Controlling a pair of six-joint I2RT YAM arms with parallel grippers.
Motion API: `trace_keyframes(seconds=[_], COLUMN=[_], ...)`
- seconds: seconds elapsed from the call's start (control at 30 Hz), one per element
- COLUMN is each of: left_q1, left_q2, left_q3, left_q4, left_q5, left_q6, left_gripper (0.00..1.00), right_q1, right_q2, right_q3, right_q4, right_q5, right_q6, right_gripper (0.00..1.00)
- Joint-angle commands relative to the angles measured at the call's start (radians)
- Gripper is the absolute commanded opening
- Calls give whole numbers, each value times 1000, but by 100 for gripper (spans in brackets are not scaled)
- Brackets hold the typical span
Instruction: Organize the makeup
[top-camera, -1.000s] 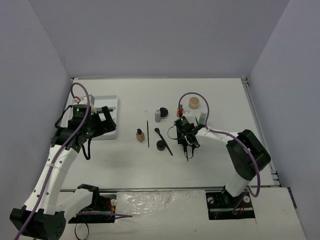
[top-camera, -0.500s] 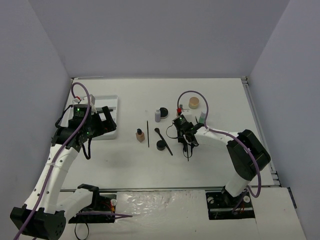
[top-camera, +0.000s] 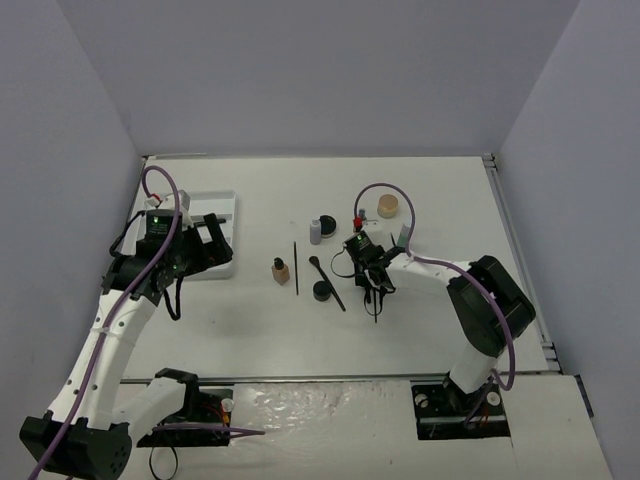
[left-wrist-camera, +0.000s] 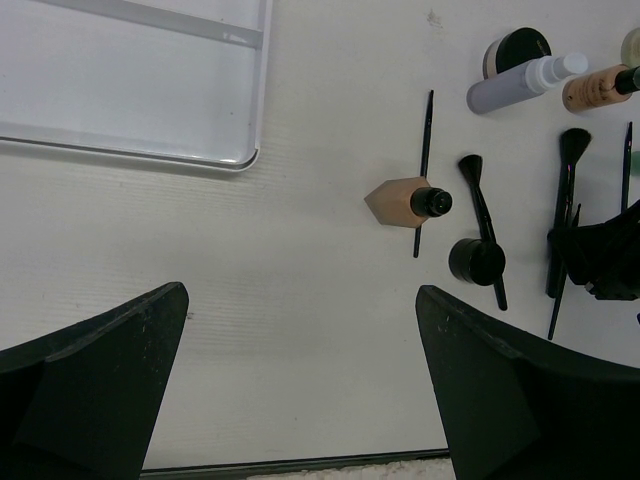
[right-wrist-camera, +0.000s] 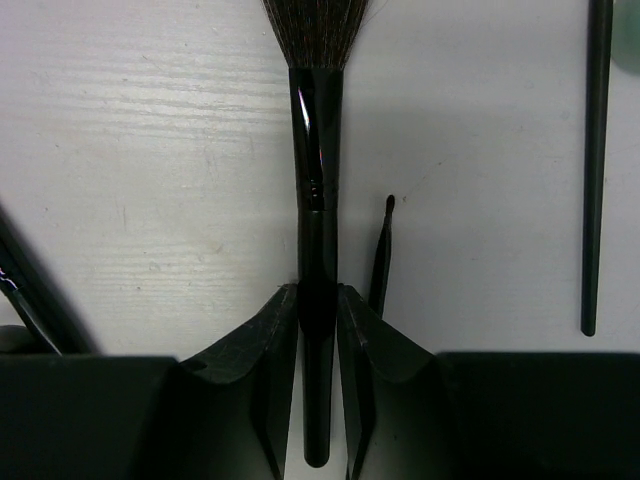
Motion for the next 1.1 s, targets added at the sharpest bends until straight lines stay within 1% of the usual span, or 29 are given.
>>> trace_keyframes(seconds=[0.0, 0.1, 0.2, 0.23, 0.3, 0.33, 0.47, 0.53, 0.63, 0.77, 0.9, 0.97, 1.07], left_q1=[0, 0, 0, 0, 0, 0, -12, -29, -78, -174, -265, -313, -374], left_q2=[-24, -25, -26, -27, -30, -32, -38, -38, -27, 12, 65, 87, 144], left_q3=[35, 37, 47, 53, 65, 66, 83, 88, 97, 127, 147, 156, 190], left_q4=[13, 11, 10, 10, 11, 13, 39, 64, 137, 215, 340, 401, 449], left_q5=[3, 7, 22, 28, 49, 52, 112, 144, 165, 139, 103, 82, 31], left_q6=[0, -4, -11, -16, -30, -36, -92, -122, -194, -248, -298, -308, -317], left_gripper=[97, 97, 97, 97, 97, 97, 97, 97, 97, 97, 96, 93, 91], right_q1=[6, 7, 9, 12, 20, 21, 44, 68, 104, 139, 152, 158, 173], right_q2=[1, 0, -30, -53, -121, -129, -331, -394, -471, -521, -512, -503, -486], right_q3=[9, 9, 6, 4, 2, 1, 8, 26, 71, 130, 183, 198, 222], right_q4=[5, 6, 4, 3, -1, -5, -16, -14, -1, 43, 80, 97, 108], right_q5=[26, 24, 17, 13, 3, -2, -58, -98, -176, -240, -307, -332, -354], right_q6=[13, 11, 6, 3, -9, -15, -64, -106, -165, -201, -206, -207, -212], right_gripper=[18, 14, 2, 0, 0, 0, 0, 0, 0, 0, 0, 0, 0])
